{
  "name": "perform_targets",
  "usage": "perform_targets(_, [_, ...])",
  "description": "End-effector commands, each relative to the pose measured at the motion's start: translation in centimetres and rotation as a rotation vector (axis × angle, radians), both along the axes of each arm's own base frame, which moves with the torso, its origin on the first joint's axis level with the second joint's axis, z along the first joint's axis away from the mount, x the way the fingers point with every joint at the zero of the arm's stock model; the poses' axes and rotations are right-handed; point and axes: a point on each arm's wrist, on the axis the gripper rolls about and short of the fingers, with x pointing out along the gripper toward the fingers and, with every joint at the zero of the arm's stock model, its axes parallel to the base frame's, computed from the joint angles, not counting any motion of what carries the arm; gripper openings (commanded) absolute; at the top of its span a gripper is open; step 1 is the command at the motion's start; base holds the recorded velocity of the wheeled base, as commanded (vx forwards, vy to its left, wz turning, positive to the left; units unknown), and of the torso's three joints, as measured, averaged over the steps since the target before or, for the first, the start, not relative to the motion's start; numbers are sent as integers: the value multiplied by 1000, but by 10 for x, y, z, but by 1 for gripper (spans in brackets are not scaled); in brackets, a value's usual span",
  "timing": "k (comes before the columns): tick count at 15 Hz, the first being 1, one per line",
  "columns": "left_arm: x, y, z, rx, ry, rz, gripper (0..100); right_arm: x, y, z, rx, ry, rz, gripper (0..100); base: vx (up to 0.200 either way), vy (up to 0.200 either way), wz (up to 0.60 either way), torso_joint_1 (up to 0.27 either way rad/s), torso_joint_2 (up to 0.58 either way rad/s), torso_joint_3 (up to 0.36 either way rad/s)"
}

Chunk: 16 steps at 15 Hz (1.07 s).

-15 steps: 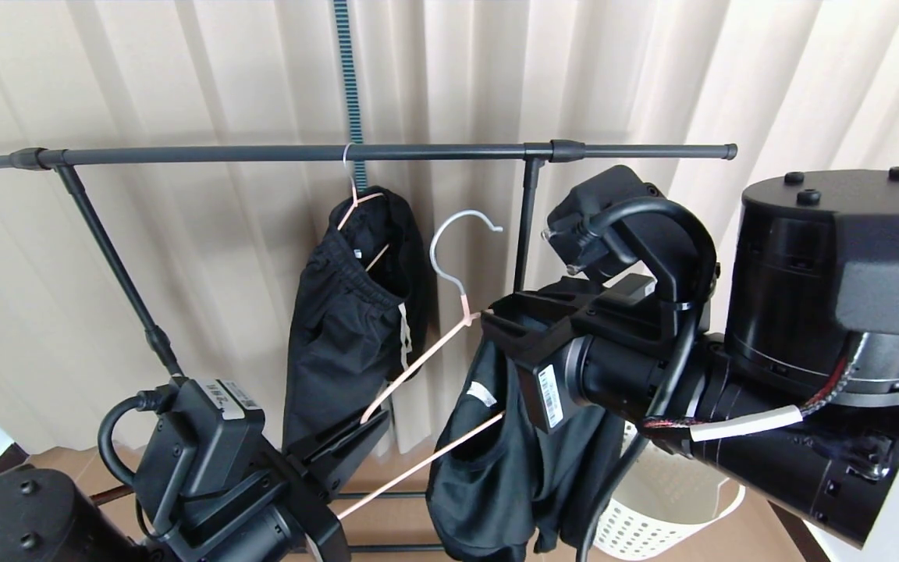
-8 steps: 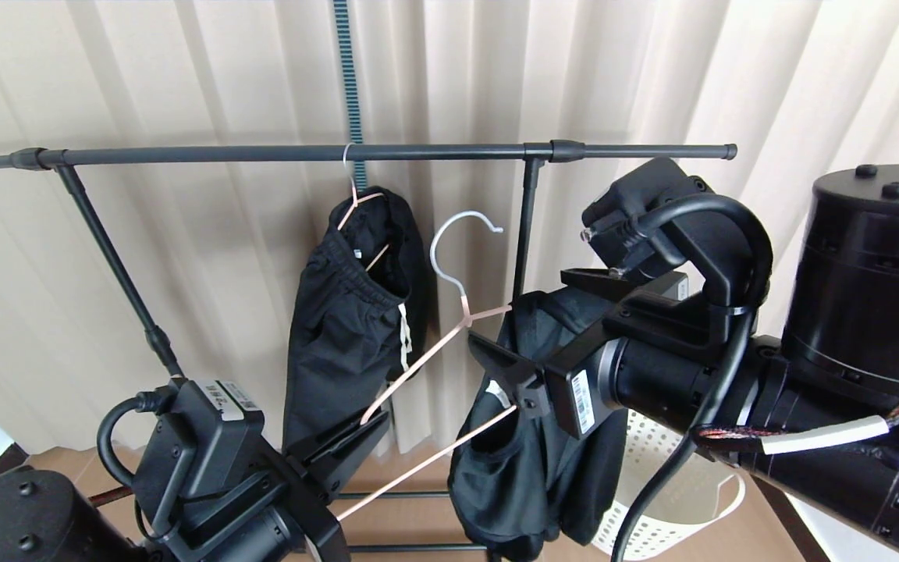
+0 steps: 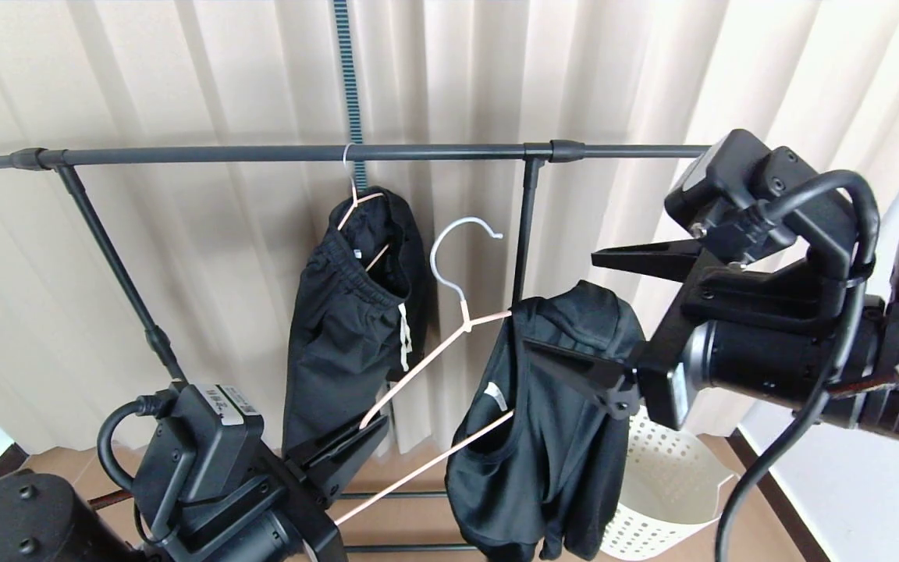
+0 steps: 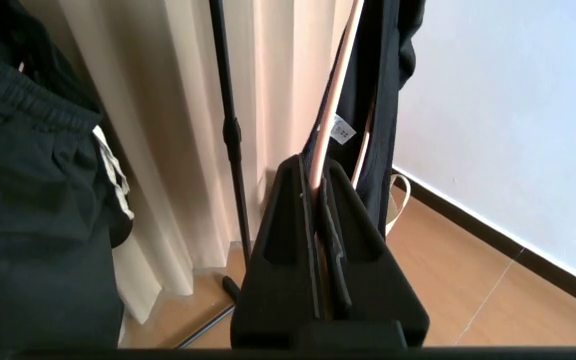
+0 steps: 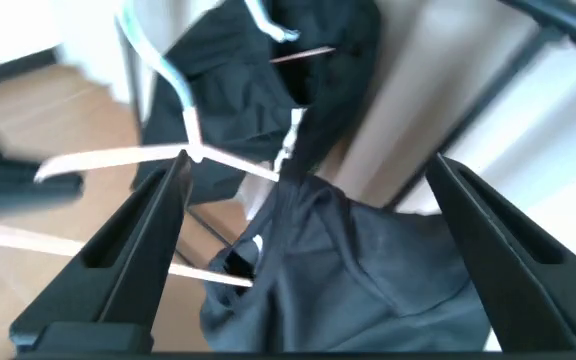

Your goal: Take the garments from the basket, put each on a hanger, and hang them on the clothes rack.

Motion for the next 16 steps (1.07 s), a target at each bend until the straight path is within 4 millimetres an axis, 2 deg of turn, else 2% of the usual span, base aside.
perform_targets(1, [0,0,0,1,0,1,0,8,-37,27,-10,-51,7,100,0,0,0,0,0,0])
perform_targets(4, [-4,2,-3,14,11,-82,0,33,-54,37,-127,-65,95,100,0,0,0,0,0,0])
perform_targets(8, [-5,3,-6,24,20,-90,0,57,-70,44,-326,18,389,100,0,0,0,0,0,0])
perform_targets(10, [-6,4,-7,30,29,-99,0,67,-71,41,-373,117,510,100,0,0,0,0,0,0])
perform_targets(13, [-7,5,-8,33,30,-107,0,75,-63,28,-368,237,574,100,0,0,0,0,0,0])
perform_targets(16, [-8,5,-8,35,33,-110,0,80,-52,16,-375,278,612,100,0,0,0,0,0,0])
